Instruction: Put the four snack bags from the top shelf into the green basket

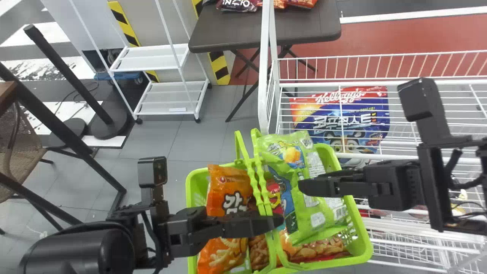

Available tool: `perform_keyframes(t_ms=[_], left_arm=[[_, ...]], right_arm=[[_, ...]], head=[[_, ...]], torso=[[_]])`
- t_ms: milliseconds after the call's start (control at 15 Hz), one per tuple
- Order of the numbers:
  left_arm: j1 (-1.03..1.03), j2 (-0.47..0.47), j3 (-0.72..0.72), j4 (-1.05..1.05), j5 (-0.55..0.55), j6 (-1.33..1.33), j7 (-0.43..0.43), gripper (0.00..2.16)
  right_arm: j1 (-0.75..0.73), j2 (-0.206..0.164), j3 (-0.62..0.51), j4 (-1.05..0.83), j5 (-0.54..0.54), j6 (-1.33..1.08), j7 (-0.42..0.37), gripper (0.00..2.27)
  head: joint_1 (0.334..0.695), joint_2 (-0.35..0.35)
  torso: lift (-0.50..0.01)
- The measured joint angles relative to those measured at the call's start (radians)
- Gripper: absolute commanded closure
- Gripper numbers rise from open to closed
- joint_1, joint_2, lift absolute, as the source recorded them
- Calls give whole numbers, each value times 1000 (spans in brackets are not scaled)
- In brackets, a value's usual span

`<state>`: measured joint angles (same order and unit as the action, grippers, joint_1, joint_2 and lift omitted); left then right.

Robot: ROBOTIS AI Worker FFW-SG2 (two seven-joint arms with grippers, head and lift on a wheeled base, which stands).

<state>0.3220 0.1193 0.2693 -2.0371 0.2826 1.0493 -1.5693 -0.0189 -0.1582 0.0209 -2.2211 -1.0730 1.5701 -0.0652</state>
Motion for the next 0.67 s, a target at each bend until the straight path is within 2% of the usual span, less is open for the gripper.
perform_keyframes(t_ms=[133,267,400,467,600,667], left_arm=[[-7,-1,7,39,38,-37,0,2148],[-3,0,10,48,50,-43,0,2148],[5,2,13,48,55,-44,0,2148],[9,3,15,48,55,-44,0,2148],[21,5,21,48,56,-44,0,2148],[26,5,23,48,57,-44,0,2148]], right_arm=[[24,-1,-46,-35,-4,0,6,63],[54,-16,-73,-77,101,0,70,63],[104,-33,-63,-91,367,-3,174,63],[133,-35,-49,-86,503,-52,200,63],[208,-35,-18,-25,780,-434,237,63],[237,-35,-14,25,857,-651,254,63]], head=[[695,179],[695,151],[695,97],[695,19],[695,-46],[695,-67]], torso=[[-4],[-4],[-4],[-4],[-4],[-4]])
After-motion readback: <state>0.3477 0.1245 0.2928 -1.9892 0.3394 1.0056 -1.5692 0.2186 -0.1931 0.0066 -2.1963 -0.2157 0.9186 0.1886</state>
